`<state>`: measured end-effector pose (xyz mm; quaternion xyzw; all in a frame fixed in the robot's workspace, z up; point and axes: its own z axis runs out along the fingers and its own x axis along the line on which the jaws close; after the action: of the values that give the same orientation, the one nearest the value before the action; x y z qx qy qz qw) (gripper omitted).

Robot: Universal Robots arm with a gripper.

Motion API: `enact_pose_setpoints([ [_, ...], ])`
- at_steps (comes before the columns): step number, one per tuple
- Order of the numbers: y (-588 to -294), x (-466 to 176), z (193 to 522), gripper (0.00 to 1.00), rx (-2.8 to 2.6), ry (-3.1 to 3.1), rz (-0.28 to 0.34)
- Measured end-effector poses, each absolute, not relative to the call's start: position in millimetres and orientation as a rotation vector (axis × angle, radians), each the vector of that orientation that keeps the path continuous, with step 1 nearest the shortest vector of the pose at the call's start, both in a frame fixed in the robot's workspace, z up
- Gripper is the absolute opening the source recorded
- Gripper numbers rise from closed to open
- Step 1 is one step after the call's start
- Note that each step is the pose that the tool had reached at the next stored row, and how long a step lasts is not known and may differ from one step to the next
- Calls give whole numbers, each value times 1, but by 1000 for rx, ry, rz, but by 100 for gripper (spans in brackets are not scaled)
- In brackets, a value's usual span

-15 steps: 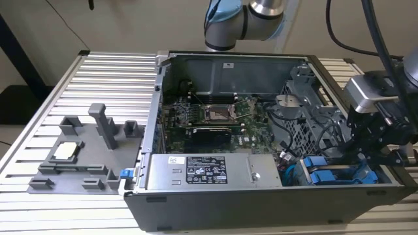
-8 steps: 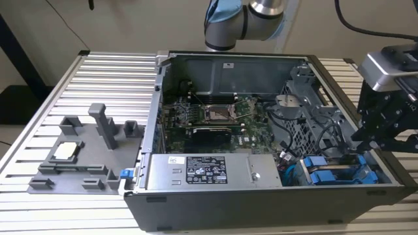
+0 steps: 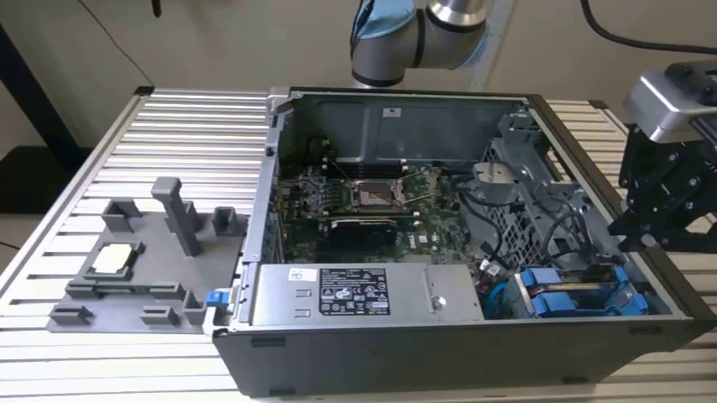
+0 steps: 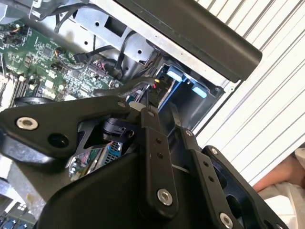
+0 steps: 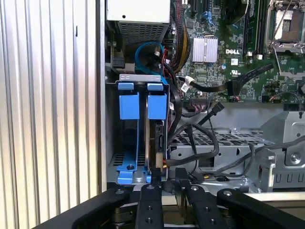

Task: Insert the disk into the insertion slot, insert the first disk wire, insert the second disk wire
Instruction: 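Insert the first disk wire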

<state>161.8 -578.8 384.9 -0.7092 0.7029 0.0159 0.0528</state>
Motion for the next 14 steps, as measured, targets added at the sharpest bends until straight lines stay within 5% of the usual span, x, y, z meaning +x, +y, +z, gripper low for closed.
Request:
enact_pose_setpoints([
  [14,-541,162,385,27,-2156,2137,48],
])
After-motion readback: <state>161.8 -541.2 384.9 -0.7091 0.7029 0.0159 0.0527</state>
